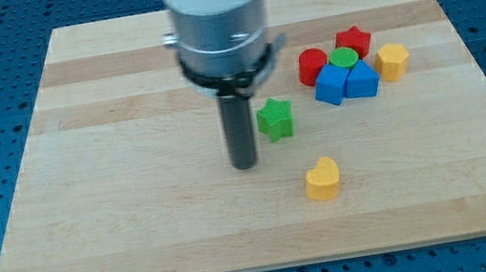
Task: Move the yellow heart into the blue blocks
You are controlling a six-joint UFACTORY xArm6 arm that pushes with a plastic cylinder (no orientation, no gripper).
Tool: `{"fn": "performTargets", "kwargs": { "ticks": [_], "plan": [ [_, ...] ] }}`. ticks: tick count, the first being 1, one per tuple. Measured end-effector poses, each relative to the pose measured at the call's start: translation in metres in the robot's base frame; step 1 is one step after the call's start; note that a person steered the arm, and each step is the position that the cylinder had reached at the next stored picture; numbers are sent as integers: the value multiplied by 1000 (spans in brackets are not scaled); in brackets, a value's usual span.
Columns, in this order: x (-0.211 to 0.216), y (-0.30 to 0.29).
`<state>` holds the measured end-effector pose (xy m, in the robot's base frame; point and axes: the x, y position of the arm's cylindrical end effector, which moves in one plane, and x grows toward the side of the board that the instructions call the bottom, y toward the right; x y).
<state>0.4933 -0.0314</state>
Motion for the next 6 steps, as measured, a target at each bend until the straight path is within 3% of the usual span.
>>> {"fn": "performTargets", "kwargs": {
  "ticks": [3, 4, 5, 6],
  "plan": [
    [-67, 77],
    [-3, 12],
    [73, 22],
    [72, 63]
  ]
}}
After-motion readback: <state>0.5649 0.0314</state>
